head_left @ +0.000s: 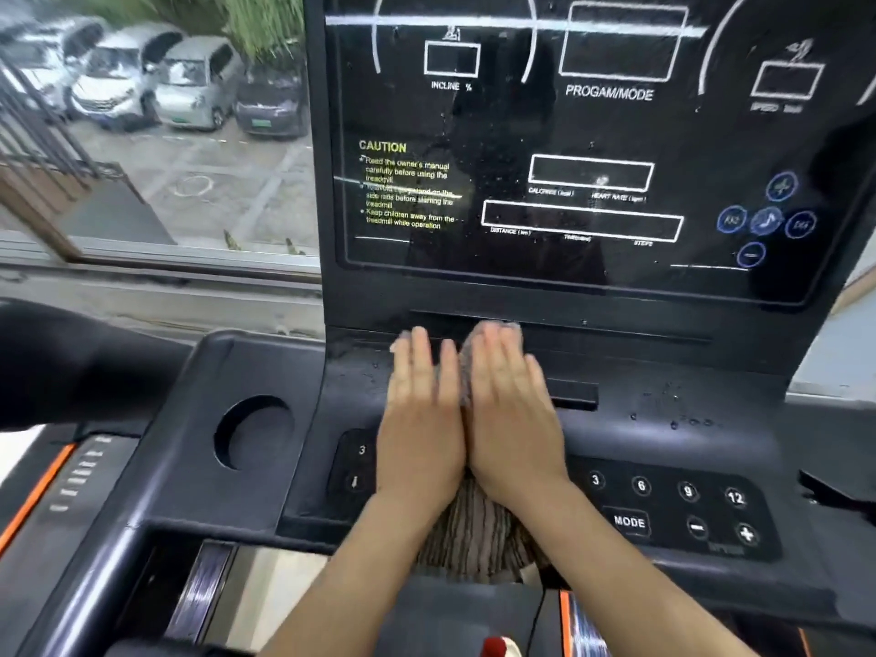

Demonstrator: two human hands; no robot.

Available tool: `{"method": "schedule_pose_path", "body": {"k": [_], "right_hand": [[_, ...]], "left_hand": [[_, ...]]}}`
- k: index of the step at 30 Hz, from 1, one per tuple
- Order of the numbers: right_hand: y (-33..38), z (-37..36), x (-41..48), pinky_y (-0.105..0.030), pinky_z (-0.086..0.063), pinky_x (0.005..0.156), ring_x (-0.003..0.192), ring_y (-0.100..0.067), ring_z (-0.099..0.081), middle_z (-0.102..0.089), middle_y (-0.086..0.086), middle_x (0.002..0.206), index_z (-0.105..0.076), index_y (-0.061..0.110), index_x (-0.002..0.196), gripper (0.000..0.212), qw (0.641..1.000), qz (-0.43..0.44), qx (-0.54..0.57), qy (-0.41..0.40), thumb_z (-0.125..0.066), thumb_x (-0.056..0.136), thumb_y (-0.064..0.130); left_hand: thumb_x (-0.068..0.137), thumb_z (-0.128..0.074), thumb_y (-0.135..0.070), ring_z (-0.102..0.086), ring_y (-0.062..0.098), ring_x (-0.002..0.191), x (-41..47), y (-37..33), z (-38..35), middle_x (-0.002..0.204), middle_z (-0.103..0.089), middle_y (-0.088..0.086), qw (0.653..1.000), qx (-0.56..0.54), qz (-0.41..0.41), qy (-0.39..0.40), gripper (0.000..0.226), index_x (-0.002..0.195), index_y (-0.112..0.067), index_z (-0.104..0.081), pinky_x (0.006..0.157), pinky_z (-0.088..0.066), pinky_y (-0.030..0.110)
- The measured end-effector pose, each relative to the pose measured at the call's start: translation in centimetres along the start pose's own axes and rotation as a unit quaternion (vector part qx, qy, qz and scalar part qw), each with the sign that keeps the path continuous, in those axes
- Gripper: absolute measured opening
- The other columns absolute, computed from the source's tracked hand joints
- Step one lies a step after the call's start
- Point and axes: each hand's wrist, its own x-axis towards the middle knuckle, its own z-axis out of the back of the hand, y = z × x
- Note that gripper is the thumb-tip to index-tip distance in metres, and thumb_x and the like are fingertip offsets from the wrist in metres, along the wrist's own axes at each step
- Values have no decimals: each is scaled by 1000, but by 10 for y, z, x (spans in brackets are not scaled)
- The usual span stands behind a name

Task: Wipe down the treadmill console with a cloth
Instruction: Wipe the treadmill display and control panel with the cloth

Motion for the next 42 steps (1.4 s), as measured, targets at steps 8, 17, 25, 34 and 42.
{"method": "schedule_pose_path", "body": {"k": [8, 17, 25, 34, 42], "right_hand": [[70, -24, 27, -41, -28, 116, 145, -29, -26, -31, -17, 154, -35, -2, 146, 53, 995, 68, 70, -24, -34, 95, 16], [69, 10, 77, -38, -52, 87, 120, -23, -52, -68, -1, 108, -70, 17, 98, 17, 972, 199, 120, 43, -62, 84, 10], [30, 79, 99, -34, -45, 67, 85, -22, -55, -58, -3, 96, -67, 12, 102, 16, 962, 32, 188, -193, -62, 88, 6], [26, 48, 68, -34, -32, 75, 91, -20, -54, -63, 8, 97, -67, 21, 97, 16, 991, 75, 7, -107, -60, 88, 31], [-39, 79, 52, -34, -43, 54, 75, -32, -54, -62, -5, 78, -73, 13, 91, 17, 991, -94, -36, -84, -67, 75, 10]], "left_hand": [[98, -26, -11, -17, 28, 146, -12, 62, 21, 157, -19, 18, 993, -92, 55, -40, 54, 150, 1, -16, 118, -19, 34], [95, -49, -23, -55, 24, 89, 0, 84, 55, 95, -57, 0, 972, -128, 193, -41, 12, 103, -20, -58, 64, -31, 33], [96, -48, -20, -60, 14, 83, 61, 57, 105, 90, -58, -10, 904, -320, 186, -215, 12, 102, -31, -52, 71, -45, 31], [78, -61, -3, -59, 34, 98, 53, 37, 58, 107, -63, 16, 984, -155, 20, -82, 38, 116, -4, -61, 83, -46, 40], [78, -64, -18, -56, 29, 95, 74, -24, 63, 98, -60, 2, 985, -75, -145, -61, 26, 103, -17, -68, 77, -44, 40]]}}
